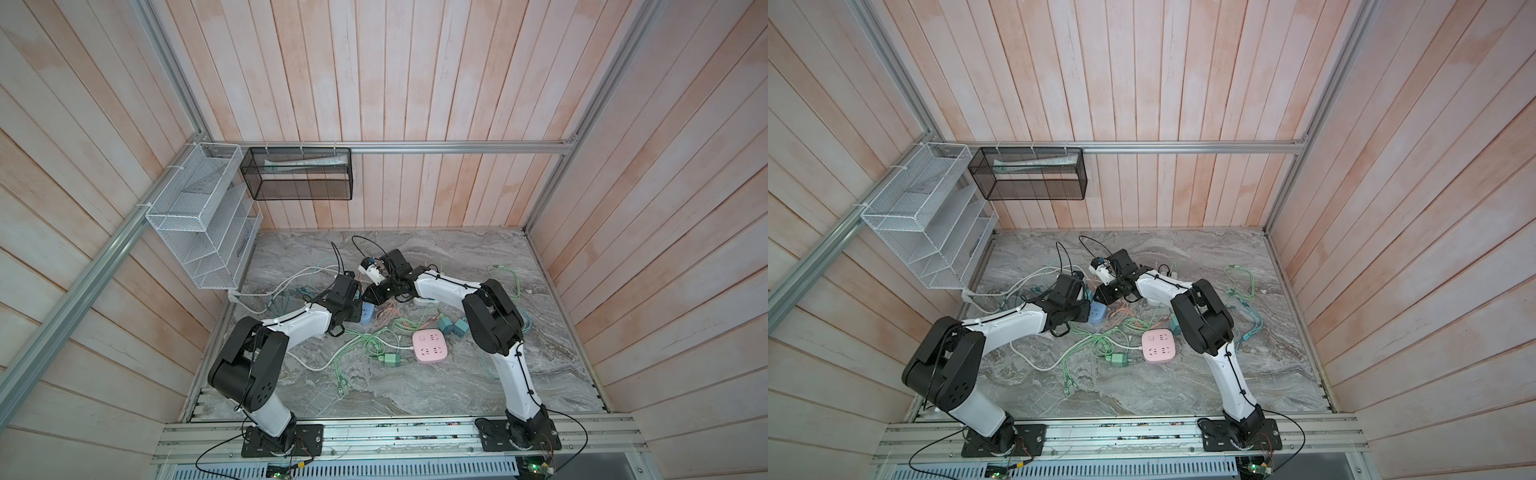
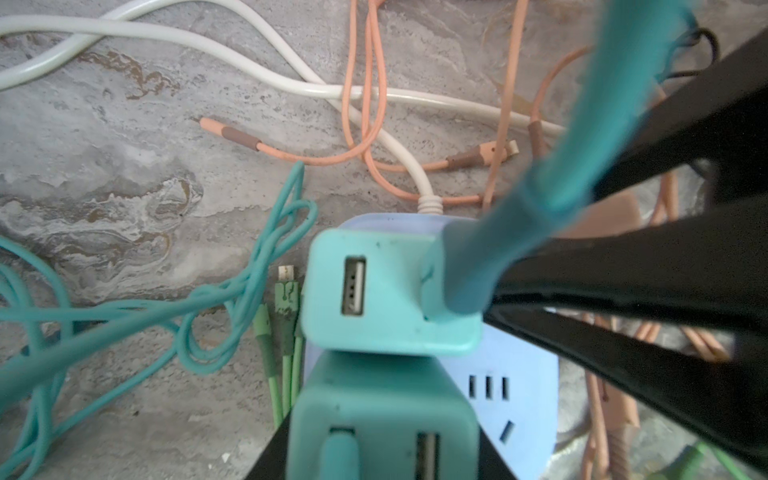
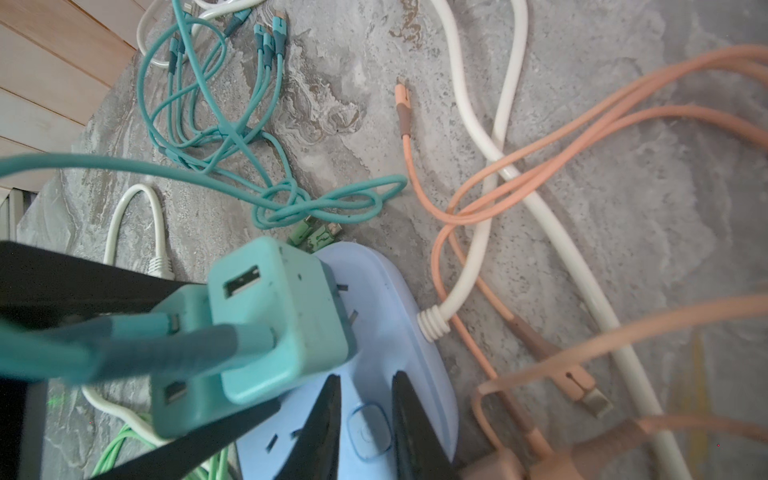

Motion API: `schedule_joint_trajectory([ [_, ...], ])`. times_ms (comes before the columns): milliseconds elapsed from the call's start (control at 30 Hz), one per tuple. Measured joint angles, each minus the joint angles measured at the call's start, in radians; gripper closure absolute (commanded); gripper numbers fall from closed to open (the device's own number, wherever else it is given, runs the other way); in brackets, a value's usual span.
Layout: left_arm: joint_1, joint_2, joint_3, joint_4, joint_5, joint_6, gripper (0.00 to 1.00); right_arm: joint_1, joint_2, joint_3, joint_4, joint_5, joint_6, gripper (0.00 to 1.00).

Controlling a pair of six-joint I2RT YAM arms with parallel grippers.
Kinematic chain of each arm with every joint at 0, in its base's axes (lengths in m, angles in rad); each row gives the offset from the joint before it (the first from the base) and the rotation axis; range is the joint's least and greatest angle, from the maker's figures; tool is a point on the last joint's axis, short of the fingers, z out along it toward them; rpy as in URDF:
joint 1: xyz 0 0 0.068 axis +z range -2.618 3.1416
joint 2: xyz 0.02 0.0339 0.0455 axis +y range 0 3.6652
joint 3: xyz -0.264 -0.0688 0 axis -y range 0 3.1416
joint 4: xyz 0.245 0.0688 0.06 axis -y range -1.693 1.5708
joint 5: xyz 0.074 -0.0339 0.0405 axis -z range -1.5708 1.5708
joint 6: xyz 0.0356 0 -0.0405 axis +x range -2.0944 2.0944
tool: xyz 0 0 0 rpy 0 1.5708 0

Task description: Pull the plug off the socket

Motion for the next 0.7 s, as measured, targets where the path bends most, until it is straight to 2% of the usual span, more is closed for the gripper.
schedule_joint_trajectory([
  [100,-0.002,0.0,0.002,-0.005,-0.003,-0.004,0.68,0.0,0.0,-0.006,0.006,-0.008,-0.007,0.71],
  [267,-0.002,0.0,0.002,-0.006,-0.01,-0.007,0.69,0.0,0.0,-0.019,0.026,-0.011,-0.024,0.75],
  [300,-0.002,0.0,0.002,-0.006,-0.01,-0.007,0.69,0.0,0.0,-0.021,0.029,-0.011,-0.029,0.74],
  [400,-0.003,0.0,0.002,-0.006,-0.015,-0.011,0.69,0.0,-0.005,-0.031,0.039,-0.012,-0.049,0.62],
  [700,-0.005,0.0,0.002,-0.006,-0.017,-0.018,0.71,0.01,-0.036,-0.077,0.067,0.033,-0.105,0.61],
])
